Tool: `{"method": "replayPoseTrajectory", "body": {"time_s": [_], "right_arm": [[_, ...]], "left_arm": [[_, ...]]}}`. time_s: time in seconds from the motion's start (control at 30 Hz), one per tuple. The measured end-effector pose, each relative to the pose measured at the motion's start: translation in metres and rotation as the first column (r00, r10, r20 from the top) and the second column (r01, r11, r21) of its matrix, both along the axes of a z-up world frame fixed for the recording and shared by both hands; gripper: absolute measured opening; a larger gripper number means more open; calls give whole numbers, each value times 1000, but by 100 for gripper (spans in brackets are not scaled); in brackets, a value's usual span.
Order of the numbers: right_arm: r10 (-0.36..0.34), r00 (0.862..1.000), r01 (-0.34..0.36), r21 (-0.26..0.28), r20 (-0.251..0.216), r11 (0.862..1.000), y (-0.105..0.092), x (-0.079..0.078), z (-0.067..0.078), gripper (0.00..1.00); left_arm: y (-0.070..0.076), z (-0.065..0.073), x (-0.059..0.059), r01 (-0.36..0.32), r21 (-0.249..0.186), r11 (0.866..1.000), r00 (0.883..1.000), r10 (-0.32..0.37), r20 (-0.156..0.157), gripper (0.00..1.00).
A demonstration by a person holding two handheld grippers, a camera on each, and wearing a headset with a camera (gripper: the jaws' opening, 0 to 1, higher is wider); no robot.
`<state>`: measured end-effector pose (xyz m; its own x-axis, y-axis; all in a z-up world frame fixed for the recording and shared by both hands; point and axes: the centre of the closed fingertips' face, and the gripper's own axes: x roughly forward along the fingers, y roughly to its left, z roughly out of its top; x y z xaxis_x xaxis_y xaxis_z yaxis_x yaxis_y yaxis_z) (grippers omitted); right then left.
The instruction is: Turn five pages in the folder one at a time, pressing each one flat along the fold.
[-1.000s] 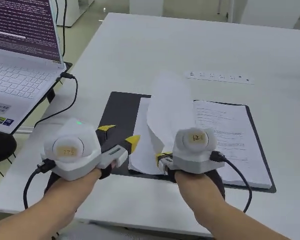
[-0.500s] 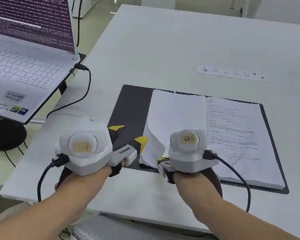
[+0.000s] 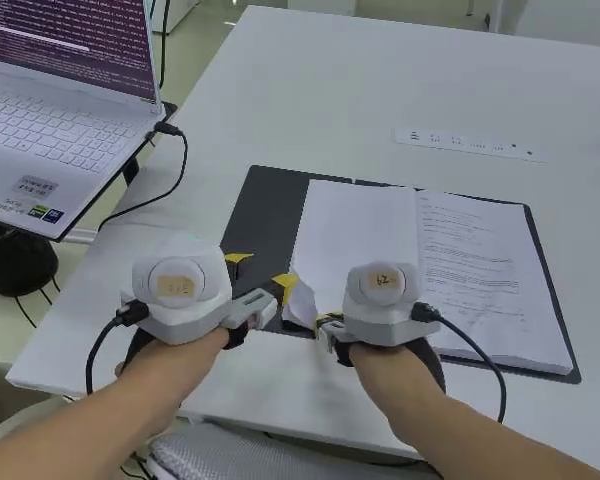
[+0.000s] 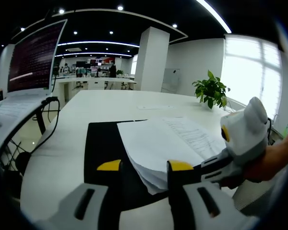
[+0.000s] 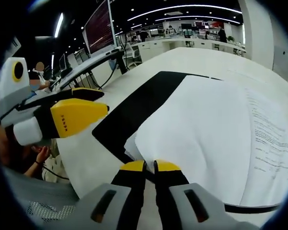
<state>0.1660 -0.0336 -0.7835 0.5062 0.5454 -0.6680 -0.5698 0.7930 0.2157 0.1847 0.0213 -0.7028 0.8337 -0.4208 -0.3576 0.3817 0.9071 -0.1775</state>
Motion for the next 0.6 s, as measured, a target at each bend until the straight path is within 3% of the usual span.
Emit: {"method": "replayPoseTrajectory", "body": {"time_s": [0.3,0.37,0.47,0.6], "right_arm": [[26,999,-29,74,48,997,-7,-9,14,7],[14,998,-20,92,63,996,-17,-9,19,6],[-27,996,19,103,84,994,-36,-3,22,1],[-98,992,88,131,78,987,-60,9,25,0]], "left_arm": [[-28,-16,8,83,38,996,996,-82,-43,34],[-39,-23,12,108,51,993,993,-105,-57,33],[-55,-41,14,150,80,985,985,-141,-104,32],[-65,-60,14,165,106,981,978,-148,-149,31]]}}
